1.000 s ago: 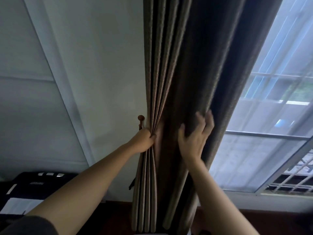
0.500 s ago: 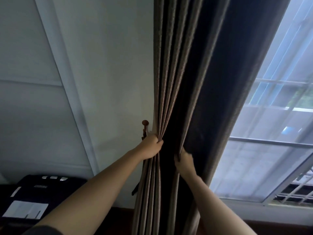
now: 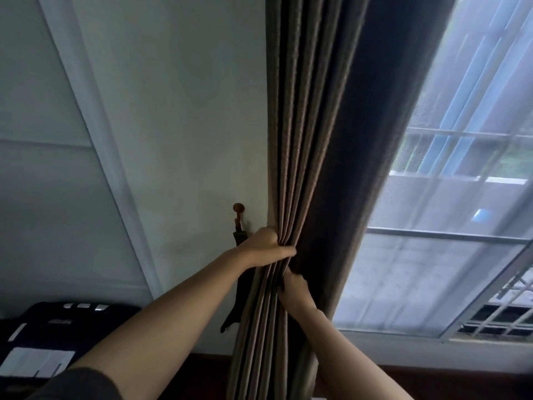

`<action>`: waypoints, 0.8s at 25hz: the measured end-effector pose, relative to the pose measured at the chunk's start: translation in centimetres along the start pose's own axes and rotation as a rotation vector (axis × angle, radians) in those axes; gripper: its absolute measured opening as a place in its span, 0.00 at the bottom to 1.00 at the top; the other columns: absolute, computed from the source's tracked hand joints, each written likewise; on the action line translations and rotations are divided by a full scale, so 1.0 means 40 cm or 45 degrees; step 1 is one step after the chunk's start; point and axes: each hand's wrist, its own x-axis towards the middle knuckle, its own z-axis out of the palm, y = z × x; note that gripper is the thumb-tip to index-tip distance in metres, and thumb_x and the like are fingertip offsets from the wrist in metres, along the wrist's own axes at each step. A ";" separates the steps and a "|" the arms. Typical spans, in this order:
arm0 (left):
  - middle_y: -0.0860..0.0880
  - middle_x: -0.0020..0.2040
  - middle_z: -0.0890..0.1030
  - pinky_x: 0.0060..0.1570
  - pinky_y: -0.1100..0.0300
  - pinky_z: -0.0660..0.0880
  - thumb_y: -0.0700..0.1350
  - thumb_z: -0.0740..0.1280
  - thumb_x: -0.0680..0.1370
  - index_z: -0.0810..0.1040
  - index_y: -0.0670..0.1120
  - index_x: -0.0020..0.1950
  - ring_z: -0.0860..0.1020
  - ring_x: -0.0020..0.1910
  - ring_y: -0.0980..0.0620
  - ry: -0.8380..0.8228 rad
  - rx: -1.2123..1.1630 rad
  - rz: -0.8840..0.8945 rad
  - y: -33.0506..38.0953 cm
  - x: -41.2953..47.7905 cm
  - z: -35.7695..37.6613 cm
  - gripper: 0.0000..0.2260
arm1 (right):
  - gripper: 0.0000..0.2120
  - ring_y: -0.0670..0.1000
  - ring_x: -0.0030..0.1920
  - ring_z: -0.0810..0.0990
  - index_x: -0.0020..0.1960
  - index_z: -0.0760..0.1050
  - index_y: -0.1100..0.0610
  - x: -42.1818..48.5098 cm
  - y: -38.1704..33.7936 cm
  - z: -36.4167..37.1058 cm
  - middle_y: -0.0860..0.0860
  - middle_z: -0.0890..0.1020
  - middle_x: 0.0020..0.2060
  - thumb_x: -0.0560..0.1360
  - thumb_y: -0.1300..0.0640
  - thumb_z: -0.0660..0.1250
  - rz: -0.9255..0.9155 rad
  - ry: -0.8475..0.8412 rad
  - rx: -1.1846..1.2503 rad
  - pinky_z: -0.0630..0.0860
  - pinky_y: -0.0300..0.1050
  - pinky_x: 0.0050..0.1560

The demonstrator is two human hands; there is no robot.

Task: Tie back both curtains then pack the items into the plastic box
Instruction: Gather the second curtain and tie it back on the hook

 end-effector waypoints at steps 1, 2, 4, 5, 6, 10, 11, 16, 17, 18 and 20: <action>0.48 0.46 0.82 0.51 0.57 0.78 0.52 0.68 0.74 0.78 0.43 0.53 0.80 0.45 0.52 0.041 0.046 0.041 0.011 0.003 0.010 0.15 | 0.24 0.61 0.58 0.77 0.73 0.58 0.61 -0.001 0.001 0.000 0.61 0.77 0.60 0.78 0.63 0.57 0.035 0.019 -0.030 0.73 0.49 0.59; 0.48 0.45 0.82 0.49 0.58 0.78 0.54 0.68 0.74 0.78 0.43 0.51 0.81 0.44 0.52 0.092 0.089 0.064 0.018 0.007 0.022 0.15 | 0.23 0.61 0.58 0.77 0.72 0.59 0.63 -0.002 0.001 -0.004 0.62 0.77 0.60 0.78 0.63 0.57 0.078 0.030 -0.044 0.73 0.49 0.58; 0.46 0.38 0.80 0.43 0.57 0.78 0.51 0.65 0.77 0.76 0.40 0.43 0.80 0.37 0.51 0.180 0.097 0.087 0.032 0.013 0.040 0.14 | 0.28 0.59 0.56 0.79 0.75 0.52 0.60 0.003 0.011 -0.012 0.61 0.78 0.59 0.77 0.64 0.57 0.066 -0.019 -0.084 0.75 0.50 0.57; 0.46 0.34 0.76 0.39 0.56 0.76 0.48 0.63 0.78 0.74 0.40 0.40 0.77 0.33 0.50 0.199 0.078 0.065 0.035 0.017 0.044 0.13 | 0.33 0.58 0.55 0.80 0.77 0.47 0.55 0.004 0.022 -0.020 0.59 0.78 0.59 0.76 0.64 0.58 0.041 -0.071 -0.068 0.76 0.50 0.57; 0.47 0.31 0.73 0.34 0.57 0.73 0.46 0.60 0.79 0.71 0.41 0.38 0.73 0.29 0.51 0.203 0.065 0.031 0.038 0.016 0.044 0.12 | 0.37 0.57 0.55 0.80 0.77 0.44 0.51 -0.004 0.023 -0.035 0.58 0.78 0.58 0.75 0.62 0.60 0.015 -0.142 0.005 0.77 0.51 0.57; 0.44 0.32 0.75 0.32 0.55 0.74 0.46 0.57 0.81 0.74 0.38 0.48 0.75 0.29 0.48 0.268 0.114 -0.014 0.015 0.020 0.032 0.13 | 0.33 0.55 0.61 0.74 0.70 0.62 0.51 -0.053 0.033 -0.090 0.56 0.76 0.62 0.66 0.57 0.64 -0.308 0.630 0.012 0.71 0.57 0.63; 0.41 0.35 0.78 0.35 0.51 0.77 0.47 0.57 0.81 0.75 0.36 0.52 0.78 0.32 0.44 0.295 0.093 -0.018 0.004 0.020 0.031 0.14 | 0.29 0.55 0.63 0.72 0.67 0.66 0.55 -0.051 0.038 -0.123 0.58 0.76 0.62 0.66 0.57 0.65 -0.369 1.024 0.019 0.66 0.55 0.66; 0.46 0.31 0.72 0.31 0.58 0.69 0.44 0.58 0.80 0.74 0.37 0.47 0.72 0.28 0.50 0.348 0.001 -0.011 -0.012 0.006 0.044 0.11 | 0.37 0.59 0.69 0.66 0.74 0.54 0.60 0.026 0.037 -0.373 0.61 0.66 0.70 0.72 0.59 0.69 -0.003 1.180 0.429 0.65 0.51 0.67; 0.46 0.31 0.72 0.32 0.58 0.69 0.43 0.58 0.80 0.74 0.38 0.45 0.72 0.29 0.50 0.331 -0.008 -0.004 -0.007 0.003 0.046 0.11 | 0.34 0.61 0.63 0.72 0.74 0.55 0.59 0.045 0.041 -0.387 0.62 0.73 0.65 0.73 0.61 0.67 0.034 1.009 0.439 0.70 0.50 0.59; 0.46 0.31 0.72 0.32 0.59 0.69 0.43 0.58 0.80 0.73 0.40 0.42 0.72 0.29 0.50 0.306 -0.013 0.001 -0.001 0.001 0.048 0.11 | 0.29 0.65 0.56 0.76 0.72 0.58 0.60 0.057 0.044 -0.381 0.64 0.78 0.58 0.74 0.64 0.64 0.031 0.849 0.359 0.72 0.49 0.49; 0.48 0.29 0.70 0.31 0.61 0.67 0.44 0.57 0.81 0.68 0.43 0.36 0.70 0.28 0.53 0.265 -0.007 0.012 0.016 0.005 0.054 0.13 | 0.25 0.67 0.50 0.78 0.69 0.63 0.63 0.068 0.063 -0.325 0.66 0.80 0.50 0.73 0.69 0.60 -0.026 0.584 0.153 0.67 0.46 0.40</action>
